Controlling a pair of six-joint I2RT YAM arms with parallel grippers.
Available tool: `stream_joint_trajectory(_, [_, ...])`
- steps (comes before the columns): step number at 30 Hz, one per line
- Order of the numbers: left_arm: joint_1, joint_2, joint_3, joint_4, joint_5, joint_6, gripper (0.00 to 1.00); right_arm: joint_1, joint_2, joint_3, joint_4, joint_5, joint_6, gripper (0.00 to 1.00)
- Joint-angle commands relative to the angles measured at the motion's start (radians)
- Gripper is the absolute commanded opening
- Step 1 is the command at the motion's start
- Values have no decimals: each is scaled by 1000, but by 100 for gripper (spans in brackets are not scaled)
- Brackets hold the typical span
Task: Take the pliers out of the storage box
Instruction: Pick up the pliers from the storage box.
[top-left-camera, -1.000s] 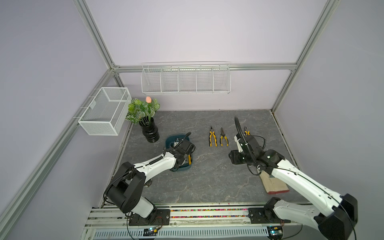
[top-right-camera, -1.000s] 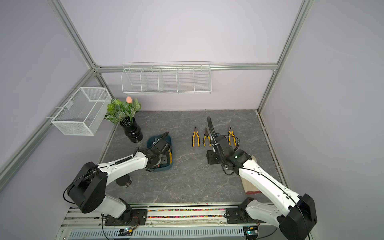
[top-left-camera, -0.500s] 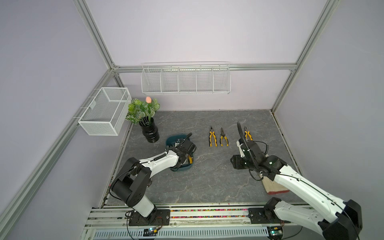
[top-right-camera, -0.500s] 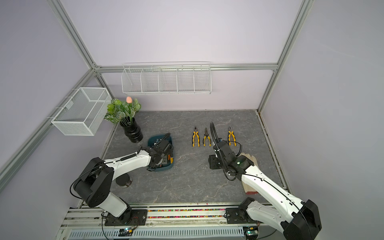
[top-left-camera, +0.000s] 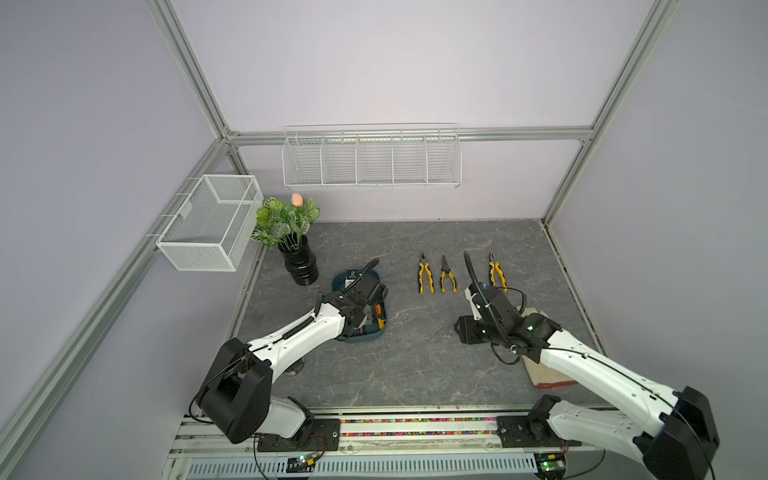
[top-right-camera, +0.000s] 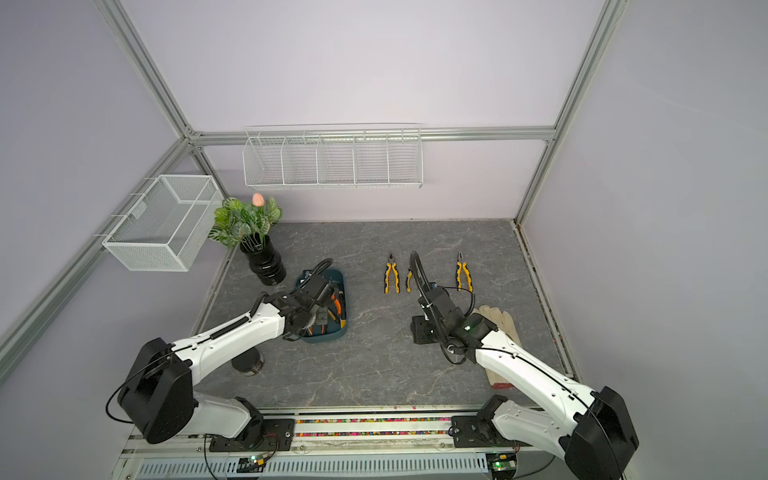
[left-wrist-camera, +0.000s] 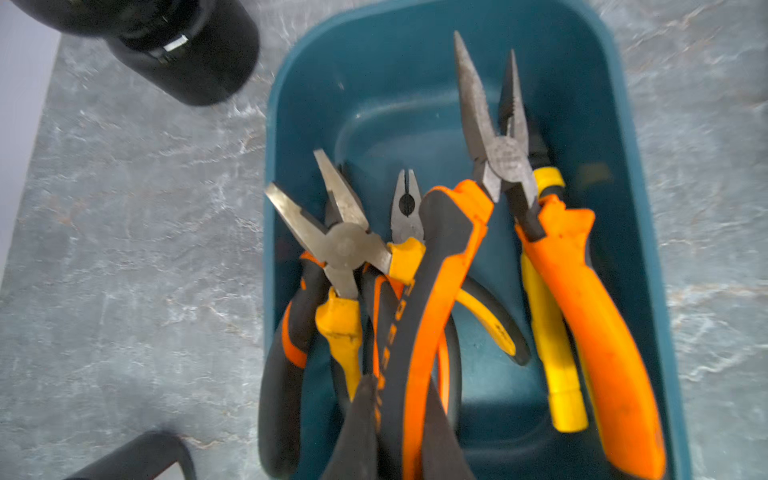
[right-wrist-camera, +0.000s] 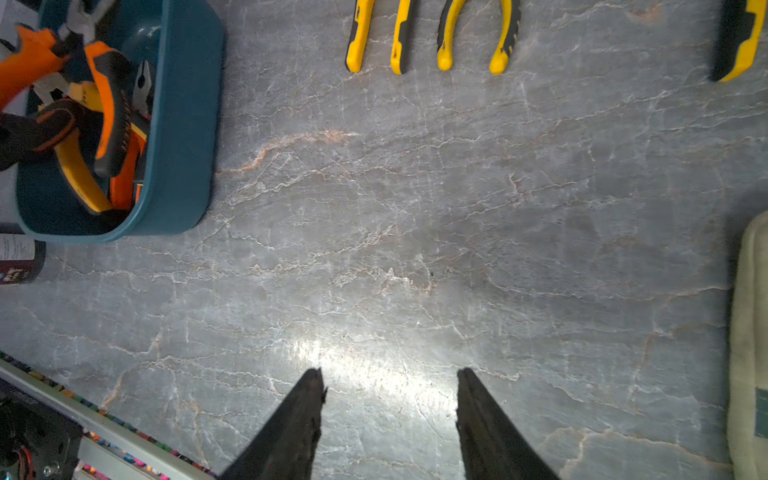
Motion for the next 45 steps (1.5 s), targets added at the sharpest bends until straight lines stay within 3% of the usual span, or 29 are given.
stream_joint_trajectory(1, [0,-81,22,3,-59,16,0,23,34,-9,48,-35,21,54])
stream_joint_trajectory(9, [-1,-410,-248,319,174,72,0,117,139,88,43,-6,12,54])
stream_joint_trajectory(14, [0,-583,-413,522,240,72,0,141,180,136,58,-12,20,54])
stream_joint_trajectory(20, [0,-550,-389,483,301,75,0,182,285,278,32,-9,8,54])
stream_joint_trajectory(26, [-11,-542,-392,508,315,47,0,233,511,515,-41,52,-2,54])
stream_joint_trajectory(31, [-14,-541,-392,507,315,47,0,267,671,688,-60,6,6,54])
stream_joint_trajectory(37, [-14,-548,-404,510,317,49,0,253,667,705,-47,24,1,54])
stream_joint_trajectory(45, [-28,-544,-448,513,273,68,0,238,606,823,-241,280,-14,54])
